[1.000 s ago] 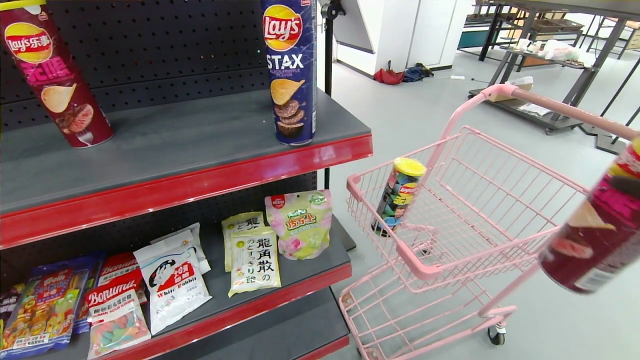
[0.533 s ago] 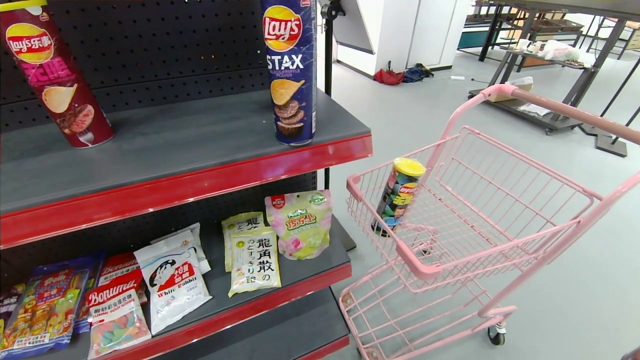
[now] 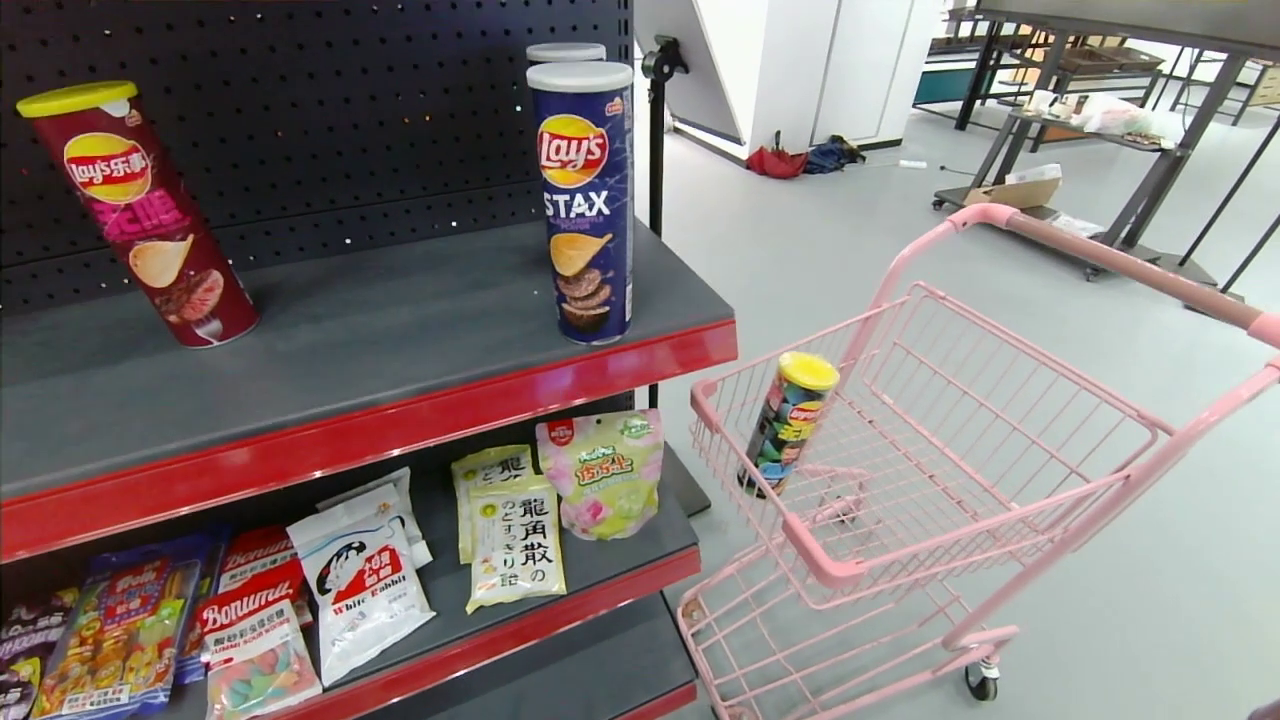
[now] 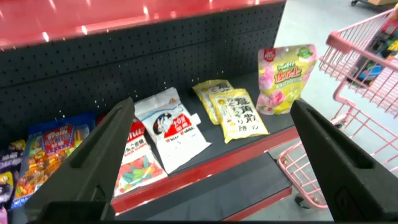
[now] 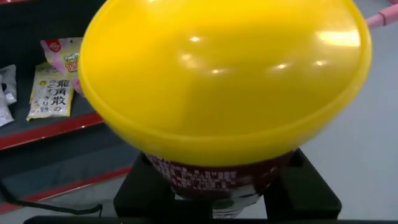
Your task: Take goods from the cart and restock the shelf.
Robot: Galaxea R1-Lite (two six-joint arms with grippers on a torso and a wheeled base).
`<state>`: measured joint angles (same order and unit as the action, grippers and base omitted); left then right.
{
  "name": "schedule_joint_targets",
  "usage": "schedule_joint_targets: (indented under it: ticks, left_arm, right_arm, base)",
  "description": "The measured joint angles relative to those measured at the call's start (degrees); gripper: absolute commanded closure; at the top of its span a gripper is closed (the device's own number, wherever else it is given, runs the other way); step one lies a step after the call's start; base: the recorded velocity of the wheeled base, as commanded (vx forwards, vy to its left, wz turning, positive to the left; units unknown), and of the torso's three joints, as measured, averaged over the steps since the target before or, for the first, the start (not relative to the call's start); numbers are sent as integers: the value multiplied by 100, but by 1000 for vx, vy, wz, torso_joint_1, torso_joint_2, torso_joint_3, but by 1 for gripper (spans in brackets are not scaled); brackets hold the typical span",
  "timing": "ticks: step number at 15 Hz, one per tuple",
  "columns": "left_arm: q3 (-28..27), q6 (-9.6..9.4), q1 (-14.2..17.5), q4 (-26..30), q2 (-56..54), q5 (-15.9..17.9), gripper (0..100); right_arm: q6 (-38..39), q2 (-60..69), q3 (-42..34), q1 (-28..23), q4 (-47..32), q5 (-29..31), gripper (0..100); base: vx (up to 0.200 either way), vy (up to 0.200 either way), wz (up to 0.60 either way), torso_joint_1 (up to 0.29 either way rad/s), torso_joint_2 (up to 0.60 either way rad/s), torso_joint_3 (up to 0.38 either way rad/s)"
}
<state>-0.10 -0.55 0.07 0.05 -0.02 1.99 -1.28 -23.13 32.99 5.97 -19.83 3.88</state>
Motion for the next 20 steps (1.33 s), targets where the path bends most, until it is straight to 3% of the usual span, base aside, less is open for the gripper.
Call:
schedule_joint_targets:
  ticks: [7,16,20]
  left_arm:
    - [0,-5,0,2,0,1,0]
    - [0,-5,0,2,0,0,0]
    - [0,-5,-2,6,0,4,0]
  right_arm:
    - [13,-149,-2,6,18,-18,100]
    - [2,-294,-6,0,29,-2,100]
    - [-2,-317,-68,-16,13,37,100]
  base:
    - [0,0,0,214,-577,-367]
    - [0,0,0,149,-355,-212]
    - [0,0,600,13,-20,-10]
